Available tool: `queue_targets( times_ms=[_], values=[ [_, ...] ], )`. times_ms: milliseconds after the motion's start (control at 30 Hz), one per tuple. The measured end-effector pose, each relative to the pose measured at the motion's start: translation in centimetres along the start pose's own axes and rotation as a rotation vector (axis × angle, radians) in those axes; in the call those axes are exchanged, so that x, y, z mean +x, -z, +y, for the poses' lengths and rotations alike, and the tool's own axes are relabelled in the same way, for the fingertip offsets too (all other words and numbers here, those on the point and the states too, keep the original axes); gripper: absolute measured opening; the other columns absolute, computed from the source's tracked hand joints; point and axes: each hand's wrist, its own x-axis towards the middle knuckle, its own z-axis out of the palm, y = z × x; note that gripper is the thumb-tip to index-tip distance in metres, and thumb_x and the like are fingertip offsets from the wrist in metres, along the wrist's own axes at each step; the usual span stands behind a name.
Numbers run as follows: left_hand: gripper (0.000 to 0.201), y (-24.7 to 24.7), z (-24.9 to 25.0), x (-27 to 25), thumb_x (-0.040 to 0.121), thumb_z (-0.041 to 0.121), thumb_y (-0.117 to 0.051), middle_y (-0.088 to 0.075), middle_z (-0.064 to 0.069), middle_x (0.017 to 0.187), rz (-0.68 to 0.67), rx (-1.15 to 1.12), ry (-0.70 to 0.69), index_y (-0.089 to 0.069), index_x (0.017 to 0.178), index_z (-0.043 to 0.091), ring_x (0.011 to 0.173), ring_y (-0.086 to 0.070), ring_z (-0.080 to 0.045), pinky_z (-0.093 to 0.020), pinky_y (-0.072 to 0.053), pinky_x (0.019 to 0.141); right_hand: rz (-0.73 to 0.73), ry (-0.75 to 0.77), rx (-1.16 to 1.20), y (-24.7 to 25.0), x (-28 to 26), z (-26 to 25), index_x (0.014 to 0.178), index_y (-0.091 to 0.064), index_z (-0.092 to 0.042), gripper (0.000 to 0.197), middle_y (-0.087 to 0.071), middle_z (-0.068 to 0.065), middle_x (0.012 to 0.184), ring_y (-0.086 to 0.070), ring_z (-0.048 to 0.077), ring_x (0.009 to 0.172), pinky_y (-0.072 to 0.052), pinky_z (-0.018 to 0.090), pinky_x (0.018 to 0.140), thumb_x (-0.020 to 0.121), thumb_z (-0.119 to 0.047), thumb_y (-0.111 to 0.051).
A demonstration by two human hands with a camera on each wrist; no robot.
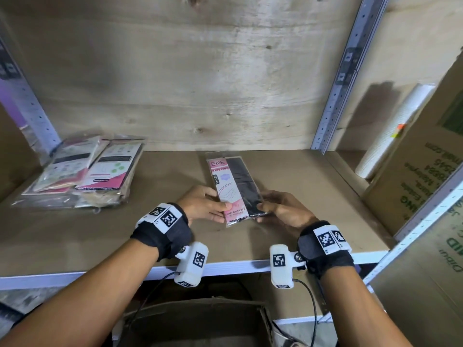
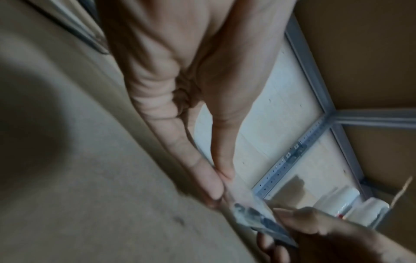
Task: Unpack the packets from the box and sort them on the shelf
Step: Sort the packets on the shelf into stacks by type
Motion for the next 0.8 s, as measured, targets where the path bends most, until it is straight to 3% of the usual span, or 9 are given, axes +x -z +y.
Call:
queue_targets(
  times_ms=[133,233,300,400,500,600,800],
  values=[
    [0.046,-0.4,-0.2,0.4,0.075,0.000,-0.081,-0.073,-0.014,0.089,0.059,0.059,0.011,-0.060,0.115,-0.009,0.070,-0.075,-0.024,-0.029,-0.061,0.060,0.020,0.045,-0.440,0.6,0.2,-0.3,0.125,-0.063,-0.002,0.033,-0.071,0.011,0.091,-0.061,0.012,0.058,-0.053,0.019,0.061,0.091,-0.004,-0.064],
    [0.043,-0.5,0.1,0.8,0.073,0.006,-0.084,-0.072,-0.015,0.092,0.100,0.134,0.022,-0.064,0.110,-0.001,0.069,-0.074,-0.023,-0.033,-0.062,0.065,0.053,0.025,-0.531,0.7,0.3,-0.3,0.130,-0.060,-0.006,0.044,-0.070,0.003,0.096,-0.065,0.016,0.076,-0.056,0.026,0.073,0.088,-0.016,-0.072],
    [0.029,-0.3,0.4,1.0,0.071,0.012,-0.086,-0.071,-0.010,0.083,0.154,0.219,0.028,-0.064,0.090,0.015,0.068,-0.074,-0.023,-0.039,-0.062,0.073,0.096,0.010,-0.612,0.9,0.4,-0.3,0.138,-0.052,-0.010,0.061,-0.067,-0.002,0.103,-0.066,0.020,0.099,-0.052,0.033,0.094,0.084,-0.027,-0.076],
    [0.033,-0.4,0.9,1.1,0.071,0.016,-0.087,-0.069,-0.001,0.075,0.199,0.274,0.051,-0.056,0.076,0.026,0.070,-0.074,-0.021,-0.038,-0.062,0.075,0.109,0.035,-0.689,1.0,0.3,-0.5,0.143,-0.046,-0.010,0.072,-0.066,-0.003,0.109,-0.062,0.018,0.110,-0.046,0.033,0.105,0.082,-0.034,-0.077],
    [0.021,-1.2,1.2,1.2,0.074,0.009,-0.084,-0.075,-0.010,0.088,0.134,0.233,0.086,-0.068,0.085,0.015,0.079,-0.075,-0.023,-0.039,-0.061,0.080,0.075,0.045,-0.622,1.0,0.2,-0.8,0.140,-0.050,-0.010,0.065,-0.069,-0.003,0.106,-0.064,0.019,0.110,-0.046,0.039,0.106,0.083,-0.028,-0.077],
    [0.021,-2.6,1.7,1.6,0.075,0.002,-0.082,-0.074,-0.017,0.101,0.123,0.215,0.078,-0.069,0.090,0.009,0.084,-0.074,-0.026,-0.040,-0.060,0.083,0.091,0.061,-0.588,1.4,0.3,-1.2,0.134,-0.056,-0.012,0.052,-0.071,-0.001,0.106,-0.066,0.020,0.105,-0.048,0.042,0.104,0.086,-0.023,-0.074],
    [0.044,-5.9,4.0,4.2,0.077,-0.006,-0.077,-0.069,-0.023,0.115,0.113,0.230,0.106,-0.062,0.118,-0.009,0.100,-0.070,-0.034,-0.046,-0.056,0.092,0.191,0.054,-0.568,4.1,0.4,-2.0,0.126,-0.061,-0.013,0.042,-0.070,0.005,0.115,-0.067,0.022,0.103,-0.051,0.036,0.098,0.086,-0.022,-0.072]
  ],
)
